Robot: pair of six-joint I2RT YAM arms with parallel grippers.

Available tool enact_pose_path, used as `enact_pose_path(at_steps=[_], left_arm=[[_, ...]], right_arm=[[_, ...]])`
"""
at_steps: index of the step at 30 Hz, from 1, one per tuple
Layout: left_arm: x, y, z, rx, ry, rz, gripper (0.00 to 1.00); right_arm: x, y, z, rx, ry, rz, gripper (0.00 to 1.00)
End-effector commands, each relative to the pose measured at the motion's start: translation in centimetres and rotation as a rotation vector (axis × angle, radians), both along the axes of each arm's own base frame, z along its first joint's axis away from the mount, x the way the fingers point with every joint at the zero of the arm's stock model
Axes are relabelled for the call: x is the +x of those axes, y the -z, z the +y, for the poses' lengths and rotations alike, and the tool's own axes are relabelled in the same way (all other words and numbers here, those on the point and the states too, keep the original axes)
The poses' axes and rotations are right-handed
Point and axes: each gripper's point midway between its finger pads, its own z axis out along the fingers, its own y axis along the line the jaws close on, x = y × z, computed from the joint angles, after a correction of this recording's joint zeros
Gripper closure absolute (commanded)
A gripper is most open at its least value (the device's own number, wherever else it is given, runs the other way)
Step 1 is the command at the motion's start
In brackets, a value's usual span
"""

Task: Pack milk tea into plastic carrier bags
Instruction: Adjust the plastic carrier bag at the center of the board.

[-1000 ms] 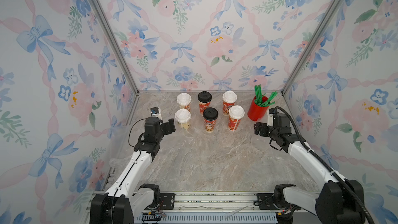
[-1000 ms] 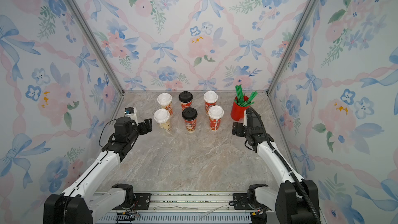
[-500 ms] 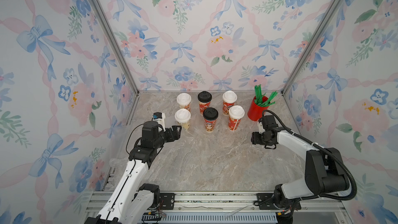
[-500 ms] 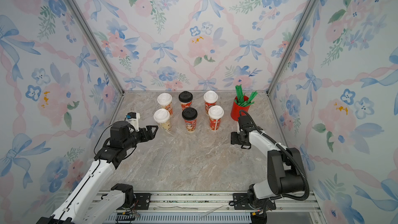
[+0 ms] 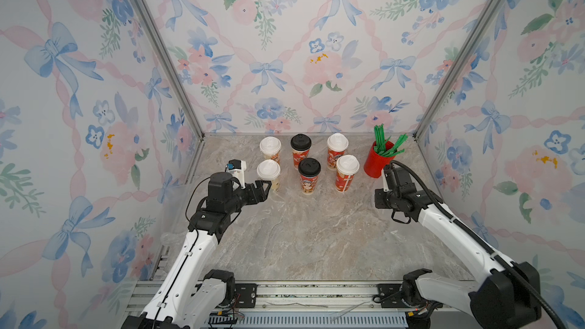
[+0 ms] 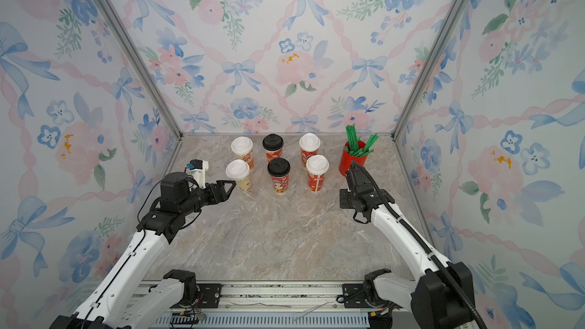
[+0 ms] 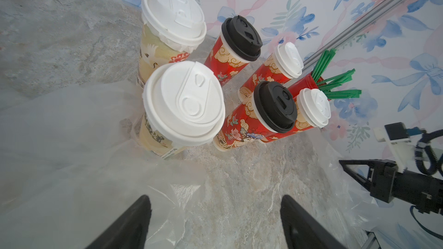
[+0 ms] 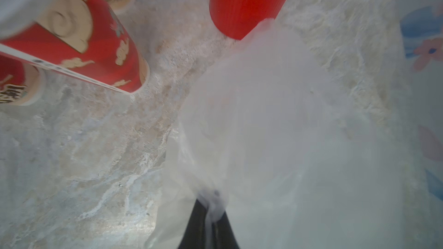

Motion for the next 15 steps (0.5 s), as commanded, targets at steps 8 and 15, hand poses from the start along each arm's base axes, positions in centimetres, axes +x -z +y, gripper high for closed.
enact_pose_path(at_steps=[8, 15], left_arm=[[0.6, -4.4, -2.0, -0.033, 0.114, -0.070, 0.15], [0.5, -6.6, -2.8, -0.008, 0.184, -0.100, 0.13]], right_arm=[[-4.9, -14.3, 7.4, 0.090, -0.429, -0.544, 0.99], [-10.6, -14.9, 14.1, -0.075, -0.932, -0.681, 1.00]])
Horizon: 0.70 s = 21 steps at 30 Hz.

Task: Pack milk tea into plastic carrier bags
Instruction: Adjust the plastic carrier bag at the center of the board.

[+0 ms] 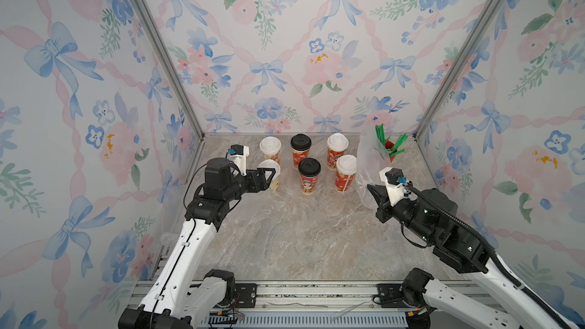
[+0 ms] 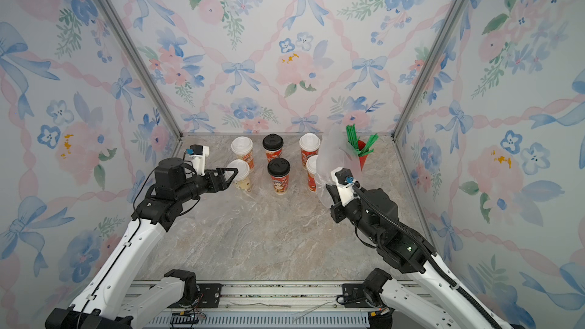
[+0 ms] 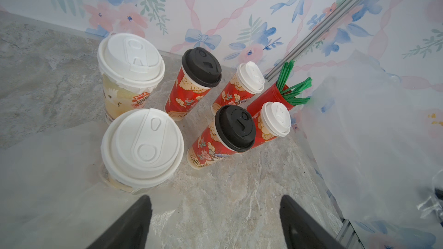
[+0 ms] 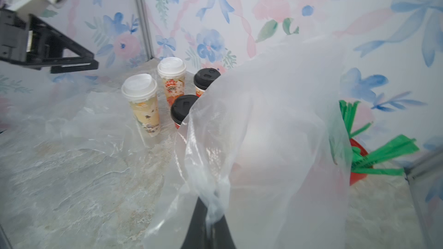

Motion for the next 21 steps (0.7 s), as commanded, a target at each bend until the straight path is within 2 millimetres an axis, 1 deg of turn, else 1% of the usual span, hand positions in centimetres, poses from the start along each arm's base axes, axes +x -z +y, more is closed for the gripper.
enact_pose_path(at_steps=[1, 4, 7, 12, 14, 16, 18, 21], left_arm=[[-0.6, -1.5, -1.1, 0.007, 0.090, -0.027, 0.12], [-0.9, -2.5, -2.0, -0.019, 0.146, -0.036, 0.09], [-1.2, -3.4, -2.4, -0.036, 0.175, -0.045, 0.09], [-1.9, -4.8, -3.0, -0.055, 0.227, -0.071, 0.07], [-2.1, -4.6, -3.3, -0.056, 0.251, -0.070, 0.07], [-2.0, -3.9, -3.4, -0.047, 0.263, -0.050, 0.06], [-2.0, -2.8, -3.7, -0.041, 0.285, -0.016, 0.06], [-2.0, -0.5, -4.6, -0.057, 0.357, 0.059, 0.06]], right_arm=[[-2.9, 1.8, 3.5, -0.232, -0.263, -0.158, 1.00], [-5.6, 5.0, 5.8, -0.434, -0.462, -0.276, 1.00], [-6.8, 7.5, 7.1, -0.597, -0.555, -0.390, 1.00], [-7.1, 10.6, 7.8, -0.833, -0.604, -0.515, 1.00], [-7.3, 10.9, 7.9, -0.878, -0.612, -0.553, 1.00], [-7.7, 11.0, 8.0, -0.894, -0.630, -0.594, 1.00], [-8.4, 11.0, 8.2, -0.904, -0.656, -0.633, 1.00], [-9.7, 11.0, 8.4, -0.917, -0.710, -0.680, 1.00]])
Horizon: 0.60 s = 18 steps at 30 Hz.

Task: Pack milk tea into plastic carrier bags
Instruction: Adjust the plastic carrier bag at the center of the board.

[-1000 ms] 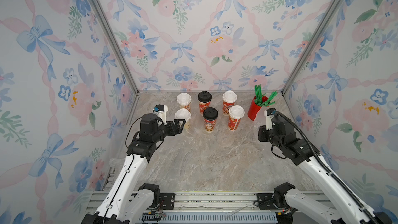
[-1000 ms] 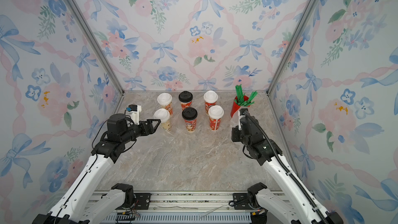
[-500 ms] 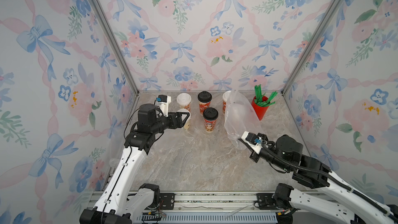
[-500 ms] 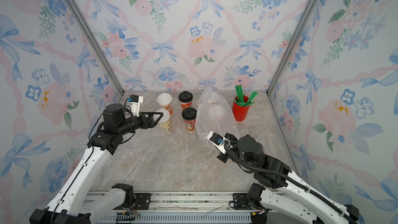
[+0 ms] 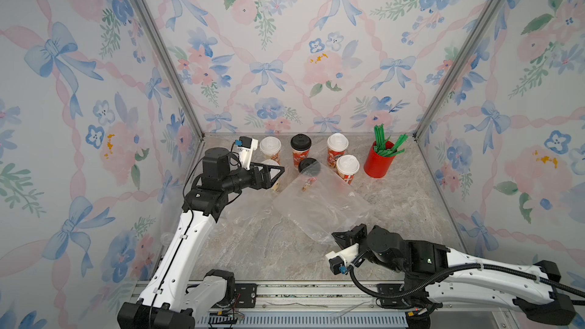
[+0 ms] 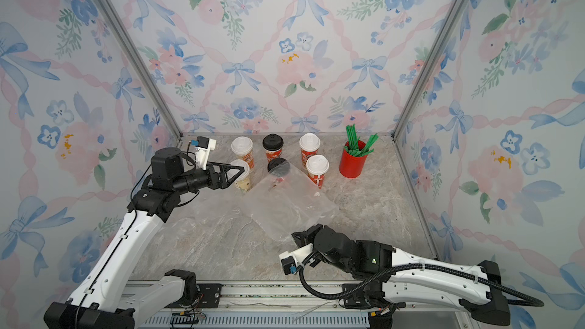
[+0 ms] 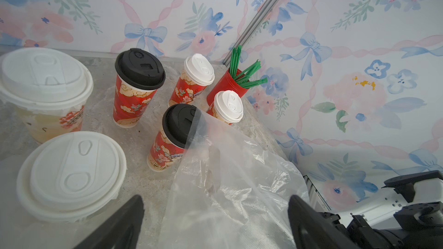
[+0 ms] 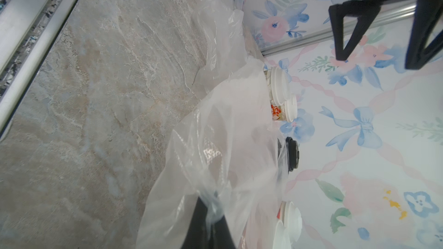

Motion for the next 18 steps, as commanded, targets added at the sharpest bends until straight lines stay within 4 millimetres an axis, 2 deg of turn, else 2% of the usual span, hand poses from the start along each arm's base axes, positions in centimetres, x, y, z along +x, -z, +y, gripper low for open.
enact_pose_path(at_steps=[1, 7, 13, 18], left_arm=[[-0.5, 2.7, -1.2, -0.001, 0.104, 0.089, 0.07], [-0.7, 6.9, -2.3, -0.023, 0.184, 0.225, 0.07], [-1.3, 10.1, -2.8, -0.019, 0.218, 0.314, 0.07], [-1.6, 11.2, -2.7, -0.006, 0.220, 0.341, 0.07]], right_arm=[[-1.1, -0.5, 0.1, -0.031, -0.072, -0.096, 1.00], [-3.3, -1.0, 0.8, -0.041, -0.160, -0.141, 1.00], [-4.2, -2.0, 1.4, -0.031, -0.184, -0.188, 1.00], [-4.3, -3.2, 1.1, -0.017, -0.173, -0.234, 1.00]])
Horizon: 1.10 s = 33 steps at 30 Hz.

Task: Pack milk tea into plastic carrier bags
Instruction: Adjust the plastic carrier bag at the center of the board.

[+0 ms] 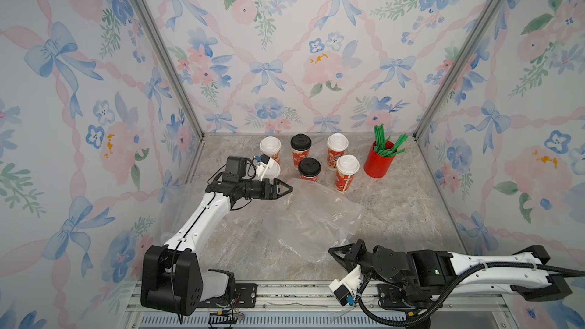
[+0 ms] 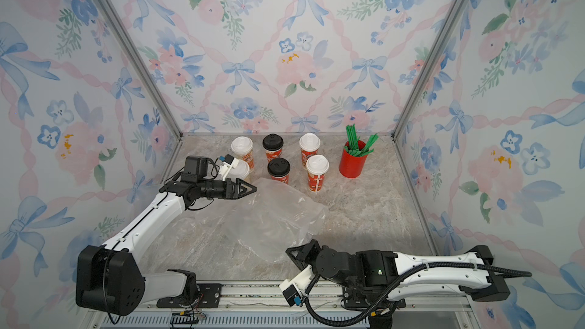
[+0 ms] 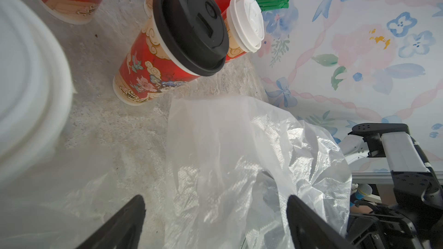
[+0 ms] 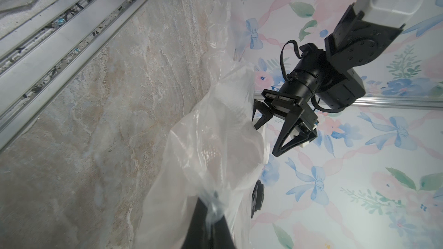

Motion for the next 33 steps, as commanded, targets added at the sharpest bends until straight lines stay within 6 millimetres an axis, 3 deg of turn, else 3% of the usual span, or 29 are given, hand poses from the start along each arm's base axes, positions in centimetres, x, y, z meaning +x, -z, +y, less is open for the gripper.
enact_pose_path(at_steps=[1, 8, 12, 14, 16, 19, 26, 29, 33], left_arm=[[-0.8, 0.4, -0.2, 0.001, 0.033, -0.006, 0.07], [-3.4, -1.5, -1.5, -0.128, 0.170, -0.018, 0.17], [-4.1, -2.6, -1.8, -0.167, 0.211, -0.043, 0.36], [-4.1, -2.7, -1.9, -0.171, 0.217, -0.044, 0.40], [-3.2, -1.6, -1.5, -0.117, 0.173, -0.041, 0.26], [-2.0, -0.5, -0.9, -0.042, 0.116, -0.055, 0.13], [-1.4, 0.4, -1.5, -0.054, 0.142, -0.017, 0.12], [-1.9, 0.6, -2.2, -0.091, 0.189, 0.005, 0.24], [-2.6, -0.4, -2.6, -0.141, 0.236, -0.008, 0.52]], right_arm=[[0.3, -2.4, -0.3, 0.047, 0.029, -0.065, 1.00], [0.5, -3.7, -0.4, 0.092, 0.038, -0.139, 1.00], [0.5, -3.8, -0.2, 0.093, 0.038, -0.144, 1.00], [0.5, -3.7, -0.2, 0.092, 0.040, -0.142, 1.00], [0.3, -3.6, -0.1, 0.093, 0.035, -0.137, 1.00], [0.0, -3.6, 0.1, 0.092, 0.023, -0.129, 1.00], [-0.6, -3.6, 0.5, 0.094, 0.002, -0.120, 1.00], [-0.7, -3.6, 0.7, 0.091, -0.002, -0.124, 1.00], [-0.3, -3.6, 0.6, 0.091, 0.021, -0.129, 1.00]])
